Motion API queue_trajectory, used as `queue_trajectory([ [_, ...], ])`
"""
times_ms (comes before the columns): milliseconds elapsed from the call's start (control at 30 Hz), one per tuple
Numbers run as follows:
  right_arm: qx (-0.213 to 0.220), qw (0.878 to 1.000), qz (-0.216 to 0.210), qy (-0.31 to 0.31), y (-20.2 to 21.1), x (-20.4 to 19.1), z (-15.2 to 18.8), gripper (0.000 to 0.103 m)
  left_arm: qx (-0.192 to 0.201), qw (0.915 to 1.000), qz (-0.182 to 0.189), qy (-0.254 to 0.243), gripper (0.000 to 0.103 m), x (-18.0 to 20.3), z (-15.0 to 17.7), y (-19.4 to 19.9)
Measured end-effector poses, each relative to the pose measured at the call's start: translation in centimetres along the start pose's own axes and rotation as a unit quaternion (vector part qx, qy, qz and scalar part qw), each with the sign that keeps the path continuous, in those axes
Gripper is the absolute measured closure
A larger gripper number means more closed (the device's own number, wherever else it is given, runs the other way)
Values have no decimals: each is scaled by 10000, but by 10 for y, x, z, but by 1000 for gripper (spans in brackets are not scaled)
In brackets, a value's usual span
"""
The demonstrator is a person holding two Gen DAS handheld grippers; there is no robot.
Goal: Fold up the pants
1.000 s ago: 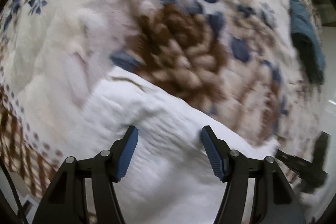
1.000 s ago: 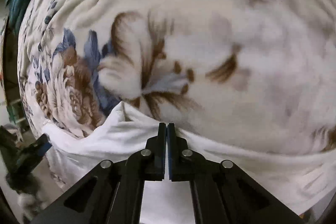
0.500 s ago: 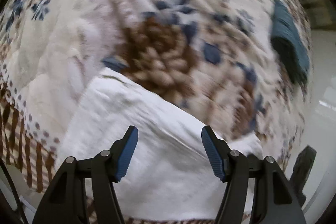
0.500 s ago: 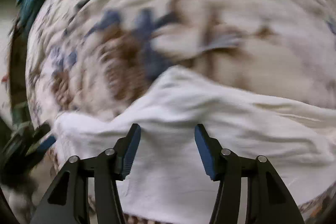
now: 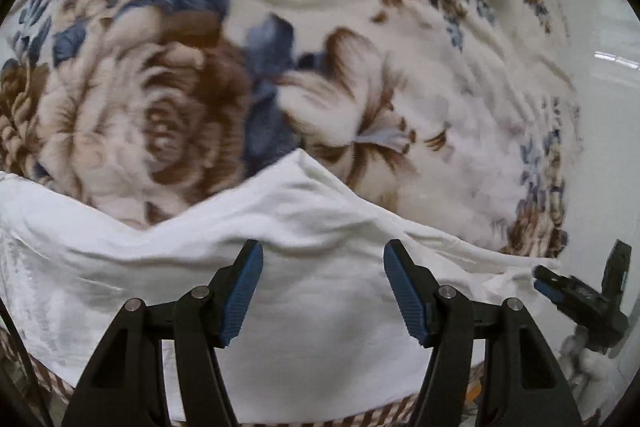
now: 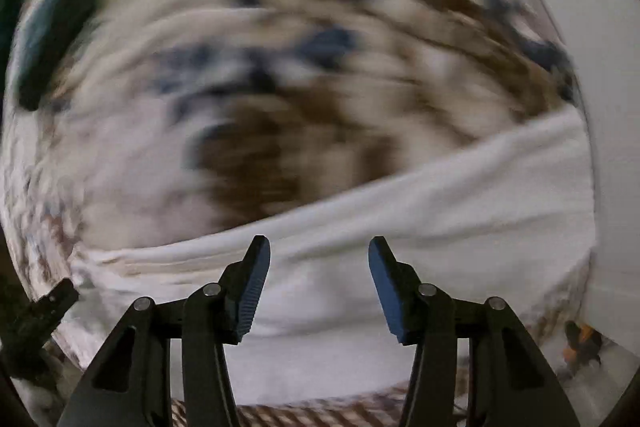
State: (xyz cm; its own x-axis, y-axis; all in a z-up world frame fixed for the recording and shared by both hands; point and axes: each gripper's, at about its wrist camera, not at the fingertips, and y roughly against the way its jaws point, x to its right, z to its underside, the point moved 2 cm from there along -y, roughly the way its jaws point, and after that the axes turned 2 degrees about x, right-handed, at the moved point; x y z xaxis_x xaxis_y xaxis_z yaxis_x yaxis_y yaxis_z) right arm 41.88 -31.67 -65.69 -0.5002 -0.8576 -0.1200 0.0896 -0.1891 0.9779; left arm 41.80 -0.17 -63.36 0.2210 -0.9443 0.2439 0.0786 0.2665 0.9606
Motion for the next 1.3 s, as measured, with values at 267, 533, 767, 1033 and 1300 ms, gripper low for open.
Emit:
queue_trajectory([
  [267, -687, 9864, -1025, -1082, -58, 27, -3, 74, 14, 9989, -315, 346, 42, 2, 5, -13],
  [533, 243, 9728, -1531, -1719, -20, 42, 7, 98, 41, 9982, -465, 374, 42, 6, 3, -26],
  [767, -38, 9283, -2453, -2795, -59, 71, -10, 98, 37, 9975, -400, 575, 42, -4, -6, -28],
  [1033, 168, 9431, -2176, -2510, -14, 97, 1, 28, 240, 9988, -102, 405, 42, 23, 8, 1],
  [1300, 541, 9931, -729, -748, 17, 85, 43, 28, 52, 9991, -19, -432, 42, 87, 36, -16],
])
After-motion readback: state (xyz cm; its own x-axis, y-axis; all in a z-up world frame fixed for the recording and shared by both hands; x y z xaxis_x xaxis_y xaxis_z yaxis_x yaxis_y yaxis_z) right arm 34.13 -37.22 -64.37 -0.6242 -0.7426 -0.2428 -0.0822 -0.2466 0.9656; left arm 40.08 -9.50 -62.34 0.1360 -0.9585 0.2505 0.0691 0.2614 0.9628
